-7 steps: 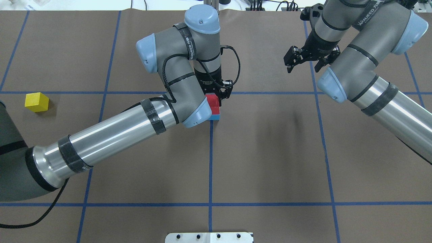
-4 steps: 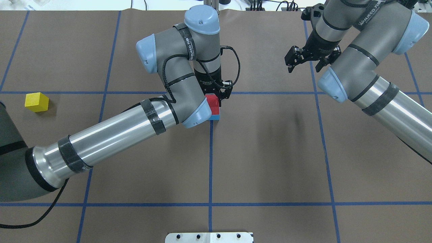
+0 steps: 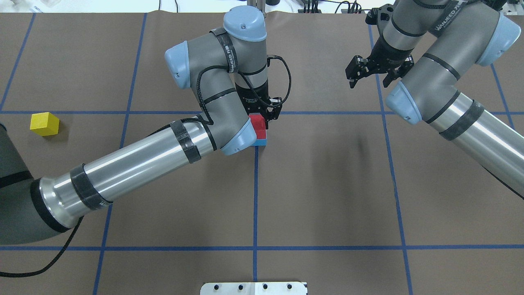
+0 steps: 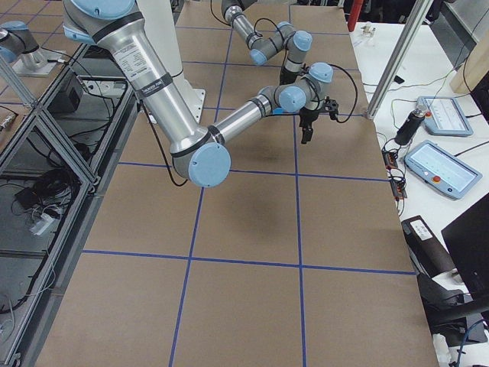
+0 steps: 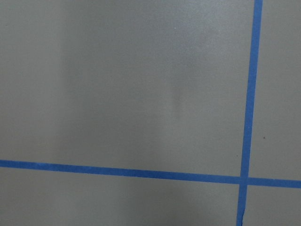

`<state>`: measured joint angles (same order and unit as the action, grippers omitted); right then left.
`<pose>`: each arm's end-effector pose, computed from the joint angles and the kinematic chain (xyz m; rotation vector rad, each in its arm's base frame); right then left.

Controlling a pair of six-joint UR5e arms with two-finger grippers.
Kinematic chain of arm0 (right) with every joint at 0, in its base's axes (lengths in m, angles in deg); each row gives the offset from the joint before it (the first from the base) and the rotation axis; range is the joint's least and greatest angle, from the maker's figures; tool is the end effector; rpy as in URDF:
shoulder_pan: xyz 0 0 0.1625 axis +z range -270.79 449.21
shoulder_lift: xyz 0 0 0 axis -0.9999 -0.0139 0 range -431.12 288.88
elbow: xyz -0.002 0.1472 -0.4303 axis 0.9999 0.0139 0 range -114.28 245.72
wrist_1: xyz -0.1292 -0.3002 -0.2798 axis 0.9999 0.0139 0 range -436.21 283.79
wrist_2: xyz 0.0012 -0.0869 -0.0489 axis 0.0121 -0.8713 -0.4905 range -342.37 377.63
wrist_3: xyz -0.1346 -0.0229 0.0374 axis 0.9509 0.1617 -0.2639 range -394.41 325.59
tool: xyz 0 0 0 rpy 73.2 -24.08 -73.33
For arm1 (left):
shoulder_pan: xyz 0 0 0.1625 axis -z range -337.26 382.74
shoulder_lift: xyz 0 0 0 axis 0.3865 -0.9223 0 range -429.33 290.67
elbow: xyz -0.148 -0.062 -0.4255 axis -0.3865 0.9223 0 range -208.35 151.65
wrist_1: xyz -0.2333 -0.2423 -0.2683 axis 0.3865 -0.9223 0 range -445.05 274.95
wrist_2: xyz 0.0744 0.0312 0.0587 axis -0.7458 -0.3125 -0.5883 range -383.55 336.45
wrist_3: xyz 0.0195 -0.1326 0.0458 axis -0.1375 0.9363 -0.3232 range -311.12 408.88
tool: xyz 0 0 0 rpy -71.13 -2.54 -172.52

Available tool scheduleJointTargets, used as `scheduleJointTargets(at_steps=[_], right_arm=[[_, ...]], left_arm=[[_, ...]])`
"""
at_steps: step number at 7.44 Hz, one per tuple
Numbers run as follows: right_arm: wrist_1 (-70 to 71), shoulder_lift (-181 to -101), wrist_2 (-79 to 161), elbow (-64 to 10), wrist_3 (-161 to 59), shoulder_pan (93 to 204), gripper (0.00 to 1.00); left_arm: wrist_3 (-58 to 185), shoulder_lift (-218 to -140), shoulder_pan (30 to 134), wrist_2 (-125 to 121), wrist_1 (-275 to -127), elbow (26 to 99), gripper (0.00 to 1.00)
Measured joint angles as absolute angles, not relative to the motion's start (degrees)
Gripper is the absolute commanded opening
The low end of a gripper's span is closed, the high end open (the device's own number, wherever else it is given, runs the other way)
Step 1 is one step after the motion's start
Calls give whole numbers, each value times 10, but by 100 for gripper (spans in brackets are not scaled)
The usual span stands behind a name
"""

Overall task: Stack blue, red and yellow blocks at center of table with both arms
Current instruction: 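Lower the red cube onto the blue cube and open the left gripper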

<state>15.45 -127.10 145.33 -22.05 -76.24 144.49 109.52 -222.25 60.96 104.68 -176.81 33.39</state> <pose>-0.3855 -0.6386 0.3708 -0.0004 -0.8173 -0.0557 0.6692 -0.5851 0.1672 -0.1952 0.8652 0.0675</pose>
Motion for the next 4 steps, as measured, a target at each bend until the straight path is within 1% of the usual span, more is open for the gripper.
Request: scheduleJointTargets(at_steps=[2, 3, 4], right_arm=[[155, -1271, 1453, -220, -762, 1445, 99], [155, -1271, 1453, -220, -762, 1445, 99], [155, -1271, 1453, -220, -762, 1445, 99]], left_arm=[[1096, -2223, 610, 1047, -1768, 334, 56], [1096, -2223, 610, 1047, -1768, 334, 59], [1096, -2223, 610, 1047, -1768, 334, 67]])
